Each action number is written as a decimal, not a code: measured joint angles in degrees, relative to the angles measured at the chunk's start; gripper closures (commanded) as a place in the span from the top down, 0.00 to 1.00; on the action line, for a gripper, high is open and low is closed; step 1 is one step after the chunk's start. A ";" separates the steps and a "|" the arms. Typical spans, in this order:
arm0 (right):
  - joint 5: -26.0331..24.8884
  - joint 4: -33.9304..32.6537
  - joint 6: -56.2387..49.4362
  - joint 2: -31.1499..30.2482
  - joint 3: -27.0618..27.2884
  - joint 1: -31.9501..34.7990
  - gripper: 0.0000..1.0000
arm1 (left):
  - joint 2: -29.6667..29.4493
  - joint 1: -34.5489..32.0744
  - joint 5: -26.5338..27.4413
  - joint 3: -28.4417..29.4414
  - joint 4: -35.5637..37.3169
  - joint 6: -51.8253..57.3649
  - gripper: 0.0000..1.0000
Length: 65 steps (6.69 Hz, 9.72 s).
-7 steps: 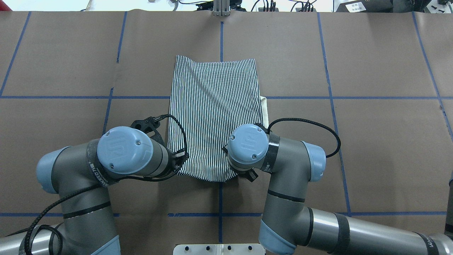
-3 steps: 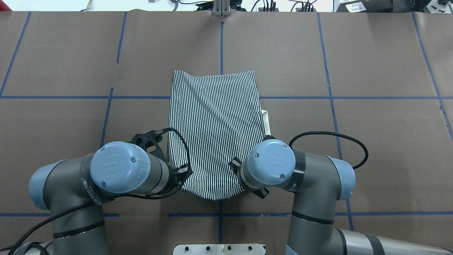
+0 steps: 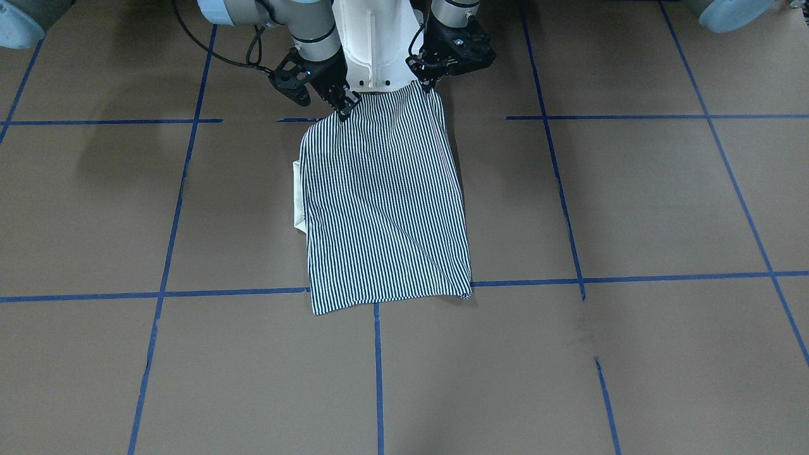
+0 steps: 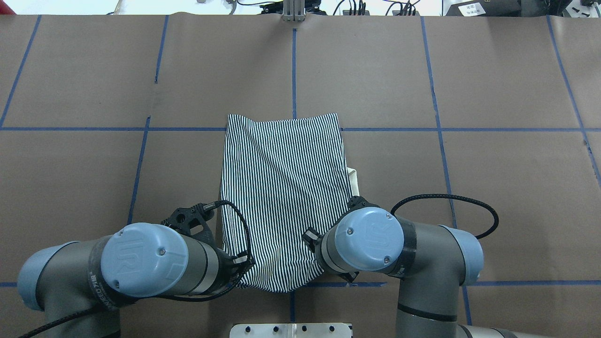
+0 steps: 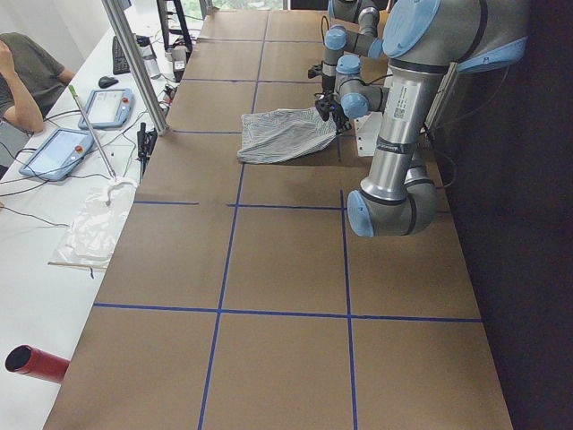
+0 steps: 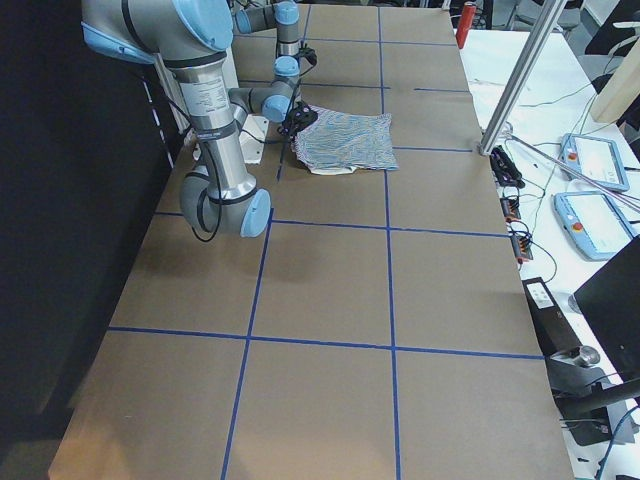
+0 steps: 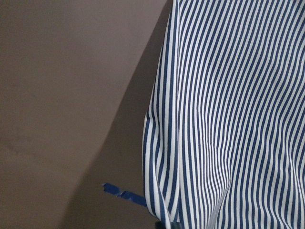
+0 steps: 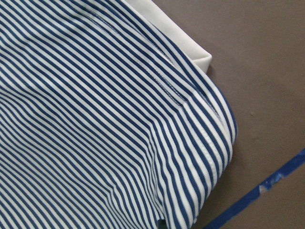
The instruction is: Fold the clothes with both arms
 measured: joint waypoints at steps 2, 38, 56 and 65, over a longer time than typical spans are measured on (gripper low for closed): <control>-0.26 0.61 -3.89 1.26 -0.42 3.64 0.00 | -1.18 -4.45 -0.01 1.21 -0.19 -0.46 0.00; -2.61 -7.58 -81.39 27.12 -45.72 19.97 1.00 | -8.50 -38.04 -14.16 32.85 -28.57 8.19 1.00; 32.33 -13.75 -146.78 -26.68 -15.78 80.13 1.00 | 23.94 -77.94 -28.17 27.47 -10.87 120.93 1.00; 38.15 -12.07 -135.54 -32.90 -14.97 80.40 1.00 | 24.95 -75.71 -30.73 26.73 -3.60 106.15 1.00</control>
